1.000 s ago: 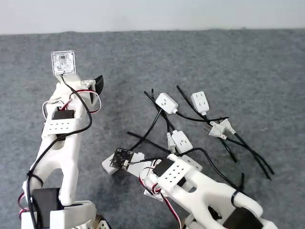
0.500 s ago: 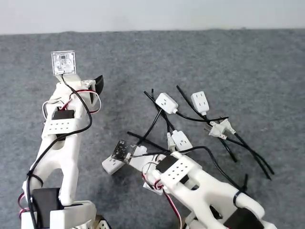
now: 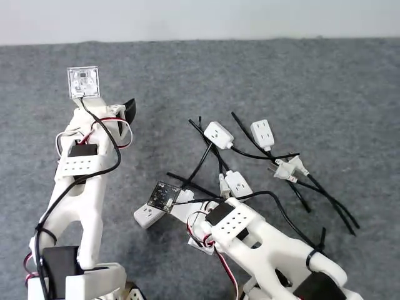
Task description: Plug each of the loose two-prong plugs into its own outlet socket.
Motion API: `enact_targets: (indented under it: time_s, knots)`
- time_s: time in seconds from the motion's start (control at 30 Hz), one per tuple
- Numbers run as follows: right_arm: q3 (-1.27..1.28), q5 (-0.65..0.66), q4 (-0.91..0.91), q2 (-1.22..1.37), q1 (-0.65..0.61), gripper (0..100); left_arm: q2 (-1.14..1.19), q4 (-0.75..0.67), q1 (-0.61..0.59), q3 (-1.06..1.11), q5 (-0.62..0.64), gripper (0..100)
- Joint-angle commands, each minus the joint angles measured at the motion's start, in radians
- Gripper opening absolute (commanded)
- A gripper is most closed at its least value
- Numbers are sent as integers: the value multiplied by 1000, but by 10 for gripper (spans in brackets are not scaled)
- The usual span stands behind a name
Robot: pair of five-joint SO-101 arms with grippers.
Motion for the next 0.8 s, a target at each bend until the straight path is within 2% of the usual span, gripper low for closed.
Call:
enact_targets:
  time_s: [0.0,0.2,0.27,0.43,0.57,0.77]
  knots:
    - [-34,14,8,-44,71,9,-3,8,43,-38,-21,269]
    - [-98,68,42,-159,248,9,-12,8,72,-21,-58,269]
    - [-123,78,41,-202,280,9,-12,32,84,-25,-58,269]
    - [-201,78,47,-285,357,9,-15,124,203,-27,-66,269]
    - [-249,78,47,-312,407,9,-23,138,245,-28,-104,269]
    - [-301,78,39,-308,430,9,-236,321,311,-18,-112,271]
